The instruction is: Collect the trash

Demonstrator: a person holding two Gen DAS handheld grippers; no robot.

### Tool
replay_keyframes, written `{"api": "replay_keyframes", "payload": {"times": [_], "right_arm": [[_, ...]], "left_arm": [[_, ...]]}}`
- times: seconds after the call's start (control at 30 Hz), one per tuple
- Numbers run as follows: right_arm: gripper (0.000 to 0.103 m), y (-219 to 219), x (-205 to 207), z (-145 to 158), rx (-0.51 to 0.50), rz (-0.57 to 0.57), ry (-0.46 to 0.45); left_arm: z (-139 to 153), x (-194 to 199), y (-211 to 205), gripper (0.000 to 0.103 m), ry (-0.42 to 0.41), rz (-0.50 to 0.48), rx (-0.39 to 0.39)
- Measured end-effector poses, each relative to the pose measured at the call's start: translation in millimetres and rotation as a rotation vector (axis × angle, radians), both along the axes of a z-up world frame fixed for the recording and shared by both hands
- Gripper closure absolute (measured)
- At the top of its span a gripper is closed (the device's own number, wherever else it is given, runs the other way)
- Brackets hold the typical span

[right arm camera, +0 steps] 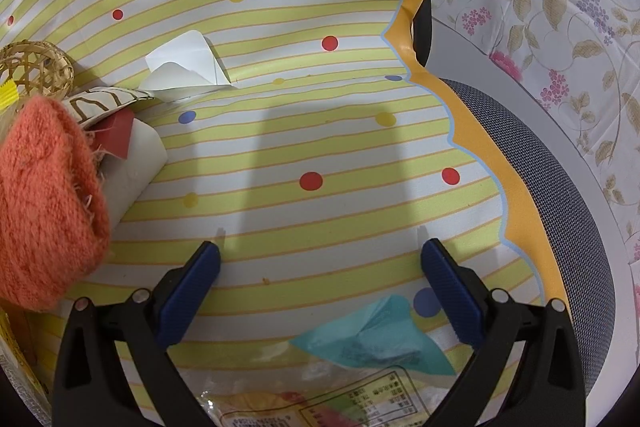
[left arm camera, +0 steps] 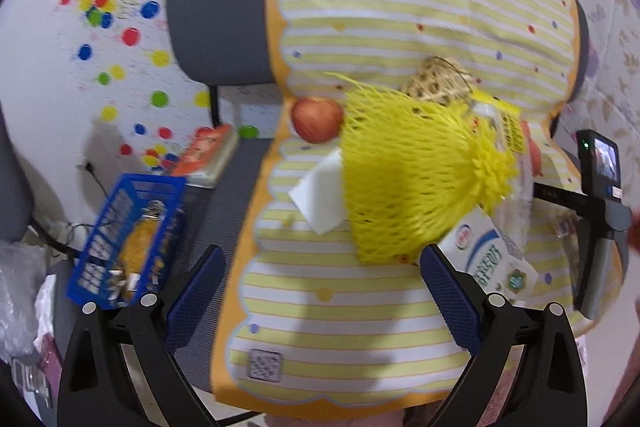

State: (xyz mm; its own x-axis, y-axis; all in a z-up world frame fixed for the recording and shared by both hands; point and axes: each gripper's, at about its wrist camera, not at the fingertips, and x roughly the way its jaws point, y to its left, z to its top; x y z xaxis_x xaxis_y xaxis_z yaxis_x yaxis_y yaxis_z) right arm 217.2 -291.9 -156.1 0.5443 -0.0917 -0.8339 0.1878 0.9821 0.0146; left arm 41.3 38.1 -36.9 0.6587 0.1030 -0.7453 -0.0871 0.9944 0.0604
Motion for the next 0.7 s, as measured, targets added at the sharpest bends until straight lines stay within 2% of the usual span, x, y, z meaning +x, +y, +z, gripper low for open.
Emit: {"api": "replay_keyframes", "payload": {"times": [0.2,0.3,0.53,0.7], "right_arm": [[0.005,0,0,0,-0.001,0.001,0.0],[0.005,-3,-1,-1,0.002,0.001,0.0],[0.006,-2,-3,3,-0.002,-0.001,-0.008],[0.006,12,-40,54,-0.033,0.039,-0.124]], "left_arm": [[-6,1,-4,0.007,0.048,-0.017,0.034],[-7,-2,-4,0.007,0.046,-0.031,0.048],[-5,-14,8,0.007,0.033,-0.024,0.007],[3,-20,3,0.007,-0.003,-0.035,0.009]]}}
